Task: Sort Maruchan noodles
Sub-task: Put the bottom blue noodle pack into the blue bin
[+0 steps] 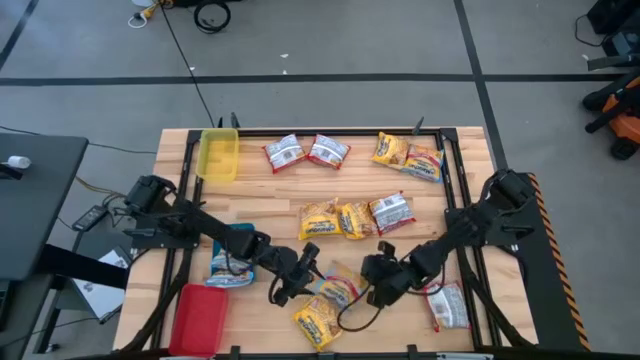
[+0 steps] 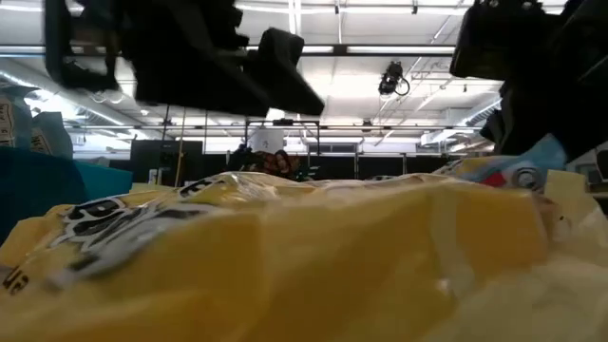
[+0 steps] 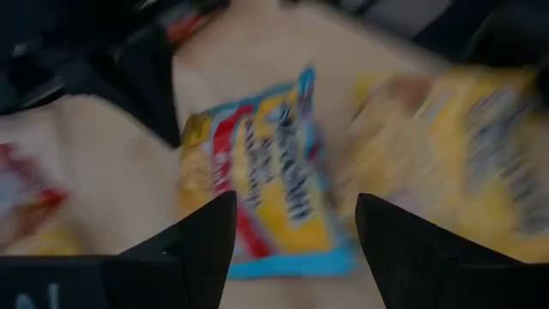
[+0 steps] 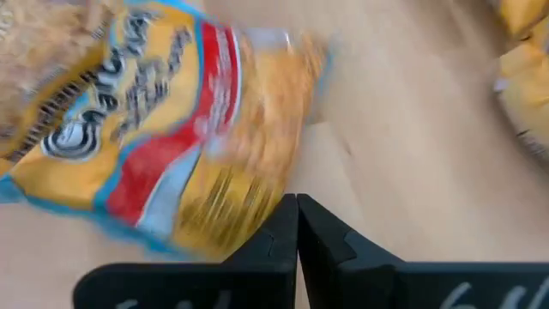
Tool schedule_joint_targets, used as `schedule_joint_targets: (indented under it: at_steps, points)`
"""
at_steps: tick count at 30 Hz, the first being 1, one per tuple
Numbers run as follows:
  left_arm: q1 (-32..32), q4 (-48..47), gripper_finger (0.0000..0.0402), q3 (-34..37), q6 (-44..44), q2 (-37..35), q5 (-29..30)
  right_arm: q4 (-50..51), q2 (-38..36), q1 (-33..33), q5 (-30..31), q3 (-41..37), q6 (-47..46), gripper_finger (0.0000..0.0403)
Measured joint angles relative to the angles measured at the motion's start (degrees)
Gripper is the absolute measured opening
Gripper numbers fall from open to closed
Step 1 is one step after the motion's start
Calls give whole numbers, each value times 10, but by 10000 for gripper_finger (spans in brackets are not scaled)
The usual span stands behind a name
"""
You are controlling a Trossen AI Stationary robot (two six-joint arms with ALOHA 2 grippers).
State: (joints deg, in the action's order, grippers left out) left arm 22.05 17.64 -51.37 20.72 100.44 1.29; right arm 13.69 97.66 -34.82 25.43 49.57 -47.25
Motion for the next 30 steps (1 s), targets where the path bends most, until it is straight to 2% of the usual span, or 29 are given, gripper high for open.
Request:
schedule_joint_targets:
  at_steps: [4, 7, 12, 17, 20, 27, 30]
  points:
    - [21, 17, 243, 0, 70, 14, 86, 2, -5, 6, -10, 0, 8, 11]
    - [38, 17, 243, -23, 24, 36, 132, 5, -5, 3, -23, 1, -4, 11]
    - [65, -121, 243, -134, -100, 95, 172, 12, -5, 3, -30, 0, -21, 11]
    - [87, -261, 243, -252, -115, 163, 229, 18, -5, 5, -55, 0, -34, 11]
    - [87, -293, 242, -285, -116, 186, 244, 27, -5, 5, -72, 0, -51, 11]
    - [77, -270, 239, -301, -135, 194, 256, 59, -5, -19, -95, 1, -94, 11]
    - [66, -271, 224, -301, -140, 197, 205, 67, -5, -32, -96, 1, -113, 11]
